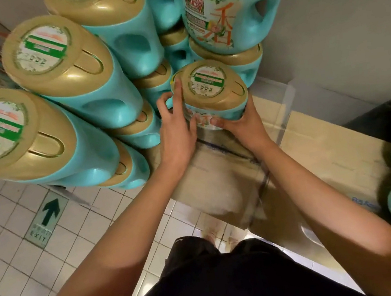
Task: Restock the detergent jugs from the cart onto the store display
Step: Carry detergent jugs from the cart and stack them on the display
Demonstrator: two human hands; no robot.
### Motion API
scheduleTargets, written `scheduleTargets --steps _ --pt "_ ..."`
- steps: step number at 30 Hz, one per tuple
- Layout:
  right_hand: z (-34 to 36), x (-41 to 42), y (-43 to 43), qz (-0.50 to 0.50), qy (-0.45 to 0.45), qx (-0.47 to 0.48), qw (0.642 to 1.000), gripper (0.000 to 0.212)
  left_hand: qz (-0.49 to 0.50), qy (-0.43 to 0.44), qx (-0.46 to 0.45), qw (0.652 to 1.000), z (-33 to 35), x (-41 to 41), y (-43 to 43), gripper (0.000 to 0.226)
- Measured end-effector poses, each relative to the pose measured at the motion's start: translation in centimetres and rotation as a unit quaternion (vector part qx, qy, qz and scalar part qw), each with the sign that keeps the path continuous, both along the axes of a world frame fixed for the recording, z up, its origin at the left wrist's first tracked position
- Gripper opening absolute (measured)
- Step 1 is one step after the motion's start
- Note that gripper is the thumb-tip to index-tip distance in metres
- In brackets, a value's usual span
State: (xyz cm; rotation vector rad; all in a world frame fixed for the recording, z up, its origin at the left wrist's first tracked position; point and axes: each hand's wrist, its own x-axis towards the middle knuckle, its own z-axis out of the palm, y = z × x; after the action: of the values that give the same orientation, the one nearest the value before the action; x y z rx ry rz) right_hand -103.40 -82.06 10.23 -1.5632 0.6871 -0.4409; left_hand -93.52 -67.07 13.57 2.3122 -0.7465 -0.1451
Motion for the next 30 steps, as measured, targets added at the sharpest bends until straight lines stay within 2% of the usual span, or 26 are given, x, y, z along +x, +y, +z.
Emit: scheduleTargets --steps 12,16,22,24,26,30 --pt "-0.8 0.3 -0.6 0.004 0.005 0.007 1.0 0.089 -0.003 0.034 -0.016 0.999 -0.4 0.4 0.1 0.088" --pt "-0.4 0.1 -0.3 0.004 0.021 0.006 1.0 0.083 -0.014 0.04 -0.027 0.999 -0.3 0.6 0.5 0.087" --pt "0.4 -3.1 1.7 -0.051 0.076 -0.012 0.996 0.075 -0.016 0.118 -0.107 0.987 -1.1 -0.7 2.1 0.079" --pt "0.9 -4.8 3.1 -0.094 0.089 -0.026 0.991 0.069 -0.017 0.127 -0.129 0.983 -1.3 -1.3 3.2 0.067" --pt "1.5 -6.6 4.6 -0.114 0.081 -0.04 0.989 0.054 -0.031 0.142 -0.137 0.98 -1.1 -2.0 4.6 0.051" --pt "2.9 -10.5 8.7 -0.086 0.062 -0.046 0.993 0.019 -0.092 0.174 -0.123 0.973 -0.7 -4.6 8.5 0.028"
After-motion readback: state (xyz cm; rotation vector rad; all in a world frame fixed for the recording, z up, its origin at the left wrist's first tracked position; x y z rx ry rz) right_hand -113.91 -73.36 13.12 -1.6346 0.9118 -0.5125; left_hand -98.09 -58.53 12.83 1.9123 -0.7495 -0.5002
